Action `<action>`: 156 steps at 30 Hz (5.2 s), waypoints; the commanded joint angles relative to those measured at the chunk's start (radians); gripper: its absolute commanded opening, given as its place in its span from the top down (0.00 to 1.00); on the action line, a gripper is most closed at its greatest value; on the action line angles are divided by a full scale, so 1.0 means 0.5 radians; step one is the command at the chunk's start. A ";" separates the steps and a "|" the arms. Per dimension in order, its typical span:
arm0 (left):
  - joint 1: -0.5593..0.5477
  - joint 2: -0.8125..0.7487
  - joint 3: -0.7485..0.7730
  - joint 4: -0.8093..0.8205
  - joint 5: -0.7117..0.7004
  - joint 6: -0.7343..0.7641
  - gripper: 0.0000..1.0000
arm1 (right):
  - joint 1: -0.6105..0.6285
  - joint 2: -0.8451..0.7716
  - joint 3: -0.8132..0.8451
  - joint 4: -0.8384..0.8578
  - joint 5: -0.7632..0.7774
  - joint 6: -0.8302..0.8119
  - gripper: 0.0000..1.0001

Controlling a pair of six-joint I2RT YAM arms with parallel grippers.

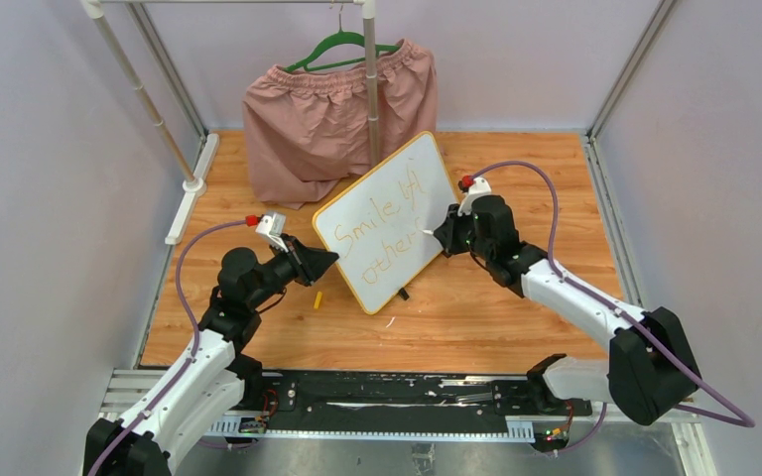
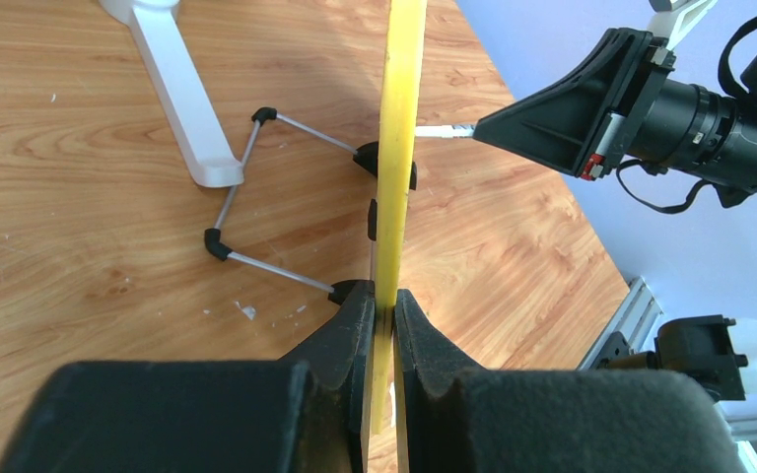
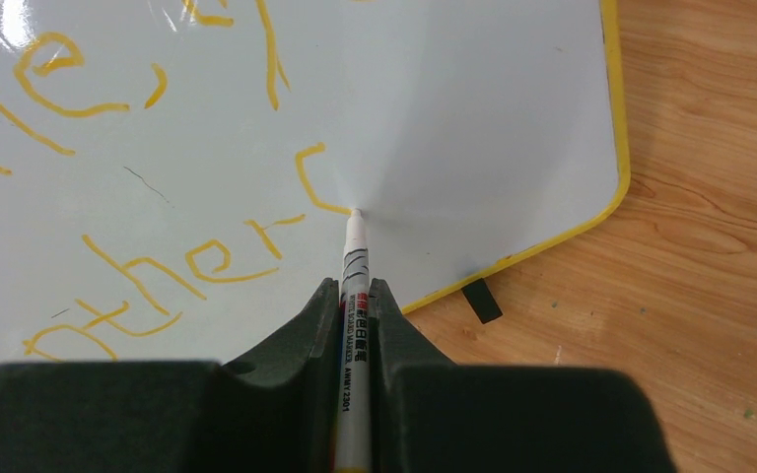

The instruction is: Write a sentence on the whiteboard

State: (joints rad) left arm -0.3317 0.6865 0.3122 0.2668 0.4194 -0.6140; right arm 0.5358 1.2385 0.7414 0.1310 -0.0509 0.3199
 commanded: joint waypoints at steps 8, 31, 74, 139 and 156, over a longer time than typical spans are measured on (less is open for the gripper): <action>-0.011 -0.030 -0.014 0.129 0.035 -0.027 1.00 | -0.050 0.033 0.021 -0.058 0.037 0.032 1.00; -0.012 -0.041 -0.014 0.129 0.036 -0.030 1.00 | 0.155 0.022 -0.020 -0.114 -0.012 0.128 1.00; -0.012 -0.062 -0.038 0.131 0.023 -0.028 1.00 | -0.261 -0.362 -0.525 0.681 -0.134 0.494 1.00; -0.012 -0.086 -0.039 0.131 0.047 -0.033 1.00 | -0.280 -0.051 -0.517 0.701 -0.126 0.517 1.00; -0.012 -0.106 -0.040 0.127 0.005 -0.071 0.80 | -0.280 -0.526 -0.418 0.288 -0.179 0.463 1.00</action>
State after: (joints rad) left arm -0.3317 0.6609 0.2951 0.2749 0.4232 -0.6312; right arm 0.4091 1.0431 0.4969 0.3561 -0.1291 0.5777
